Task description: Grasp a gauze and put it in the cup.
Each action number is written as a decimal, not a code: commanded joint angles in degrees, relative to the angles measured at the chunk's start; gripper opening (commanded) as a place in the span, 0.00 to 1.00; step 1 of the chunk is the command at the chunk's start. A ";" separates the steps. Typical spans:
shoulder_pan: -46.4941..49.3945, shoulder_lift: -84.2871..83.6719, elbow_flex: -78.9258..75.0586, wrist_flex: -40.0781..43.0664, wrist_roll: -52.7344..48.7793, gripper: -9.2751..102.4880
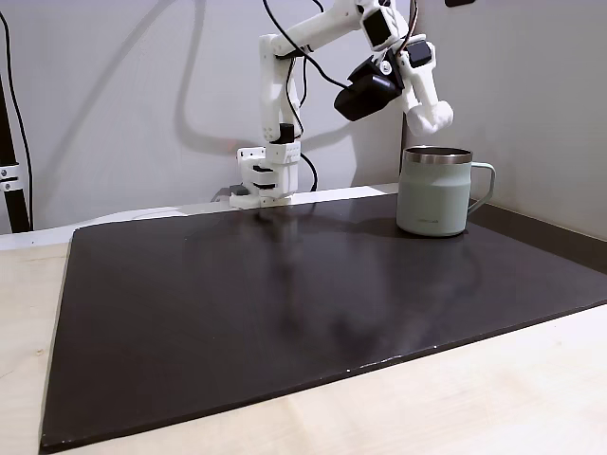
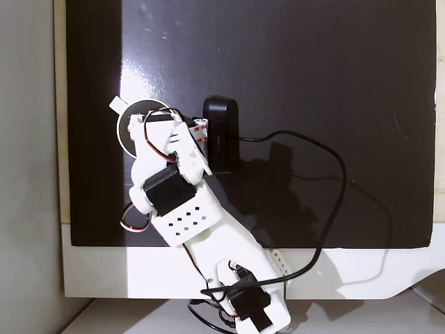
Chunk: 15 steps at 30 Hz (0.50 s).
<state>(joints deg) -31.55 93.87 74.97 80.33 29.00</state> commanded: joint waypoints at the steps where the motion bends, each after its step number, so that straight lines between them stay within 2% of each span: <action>1: -0.62 0.18 -2.20 0.26 -0.70 0.08; 10: -1.23 -2.81 -2.20 -0.62 -1.93 0.10; 12: -1.93 -3.34 -2.20 -0.79 -2.55 0.14; 15: -2.72 -3.69 -1.85 -0.97 -3.34 0.26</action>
<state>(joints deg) -33.93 89.91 74.97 80.33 26.37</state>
